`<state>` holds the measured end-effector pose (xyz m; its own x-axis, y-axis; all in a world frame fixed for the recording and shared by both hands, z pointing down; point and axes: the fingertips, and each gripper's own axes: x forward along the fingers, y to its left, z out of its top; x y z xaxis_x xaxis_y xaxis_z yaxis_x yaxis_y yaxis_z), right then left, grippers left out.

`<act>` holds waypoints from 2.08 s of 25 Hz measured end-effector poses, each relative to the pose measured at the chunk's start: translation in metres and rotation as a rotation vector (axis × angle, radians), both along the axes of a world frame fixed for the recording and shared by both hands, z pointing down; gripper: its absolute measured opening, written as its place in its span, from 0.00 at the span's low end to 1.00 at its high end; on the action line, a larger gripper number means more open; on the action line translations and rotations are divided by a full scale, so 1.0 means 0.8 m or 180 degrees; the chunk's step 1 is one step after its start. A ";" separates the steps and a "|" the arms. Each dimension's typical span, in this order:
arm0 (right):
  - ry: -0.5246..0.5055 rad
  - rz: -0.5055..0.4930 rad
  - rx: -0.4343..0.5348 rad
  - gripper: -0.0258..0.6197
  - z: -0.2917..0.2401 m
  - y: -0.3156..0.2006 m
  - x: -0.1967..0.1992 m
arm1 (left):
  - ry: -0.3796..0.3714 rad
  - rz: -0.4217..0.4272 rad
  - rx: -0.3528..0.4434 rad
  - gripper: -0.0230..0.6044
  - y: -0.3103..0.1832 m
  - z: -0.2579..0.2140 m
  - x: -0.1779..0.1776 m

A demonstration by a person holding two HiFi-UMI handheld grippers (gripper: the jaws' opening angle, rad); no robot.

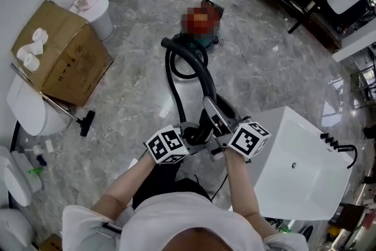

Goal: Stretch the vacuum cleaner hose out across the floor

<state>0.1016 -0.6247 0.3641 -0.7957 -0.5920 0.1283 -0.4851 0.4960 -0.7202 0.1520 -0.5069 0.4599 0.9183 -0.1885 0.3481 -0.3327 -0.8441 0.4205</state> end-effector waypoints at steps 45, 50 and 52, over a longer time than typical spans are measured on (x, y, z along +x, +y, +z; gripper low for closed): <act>-0.0371 0.0401 -0.0252 0.33 0.011 0.472 0.053 | -0.0374 0.0447 0.0012 0.30 0.482 0.004 0.001; -0.0382 0.0467 -0.0251 0.33 0.006 0.495 0.031 | -0.0363 0.0513 0.0057 0.30 0.504 -0.002 -0.023; -0.0380 0.0490 -0.0237 0.33 0.001 0.510 0.015 | -0.0364 0.0544 0.0078 0.30 0.518 -0.006 -0.041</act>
<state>0.1132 -0.2171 0.3652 -0.7088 -0.7001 0.0865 -0.4600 0.3658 -0.8091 0.1188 -0.0921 0.4554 0.8924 -0.0430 0.4492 -0.2282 -0.9018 0.3670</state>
